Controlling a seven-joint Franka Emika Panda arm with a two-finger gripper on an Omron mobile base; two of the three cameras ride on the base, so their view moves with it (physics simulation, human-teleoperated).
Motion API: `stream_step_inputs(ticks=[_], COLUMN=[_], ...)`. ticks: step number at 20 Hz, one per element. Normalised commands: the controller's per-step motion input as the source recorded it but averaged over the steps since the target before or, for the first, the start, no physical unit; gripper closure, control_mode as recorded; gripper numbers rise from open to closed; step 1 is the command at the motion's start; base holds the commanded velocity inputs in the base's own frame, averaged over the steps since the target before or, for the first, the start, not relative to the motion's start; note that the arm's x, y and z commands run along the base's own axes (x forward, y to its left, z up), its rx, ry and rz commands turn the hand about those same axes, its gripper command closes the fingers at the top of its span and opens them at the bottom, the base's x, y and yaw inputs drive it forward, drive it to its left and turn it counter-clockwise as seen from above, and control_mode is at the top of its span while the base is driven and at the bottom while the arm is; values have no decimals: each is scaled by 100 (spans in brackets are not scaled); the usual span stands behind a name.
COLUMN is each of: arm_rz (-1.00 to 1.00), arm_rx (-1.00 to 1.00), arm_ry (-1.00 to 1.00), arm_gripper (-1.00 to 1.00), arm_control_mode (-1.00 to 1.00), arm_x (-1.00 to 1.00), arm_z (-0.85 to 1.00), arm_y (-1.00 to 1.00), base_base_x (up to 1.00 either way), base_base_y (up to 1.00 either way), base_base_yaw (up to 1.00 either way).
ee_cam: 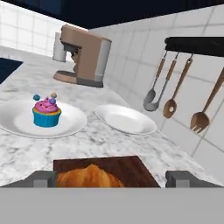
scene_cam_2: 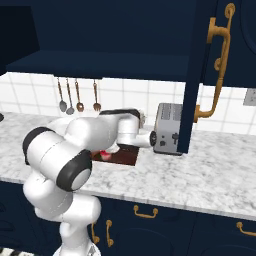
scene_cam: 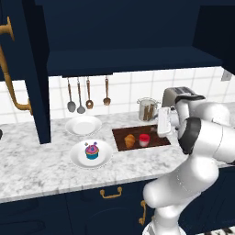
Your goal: From the different types of pastries on the counter, select a croissant and place it on the cutting board. Then retrieve a jar of jam from the cabinet and place it alongside the croissant on the cutting board.
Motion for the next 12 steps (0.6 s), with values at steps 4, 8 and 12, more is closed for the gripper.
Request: stream_step_inputs(ticks=[4, 8, 12], arm_rz=[-4, -9, -3], arm_rx=[33, 45, 51], arm_ry=[-11, -2, -5], arm_gripper=[-100, -100, -100], arm_control_mode=[-100, -100, -100], arm_x=[-29, -18, -28], arm_z=[11, 0, 0], arm_y=[-92, -100, -100], base_base_x=[0, 0, 0], base_base_y=[0, 0, 0], base_base_yaw=[0, 0, 0])
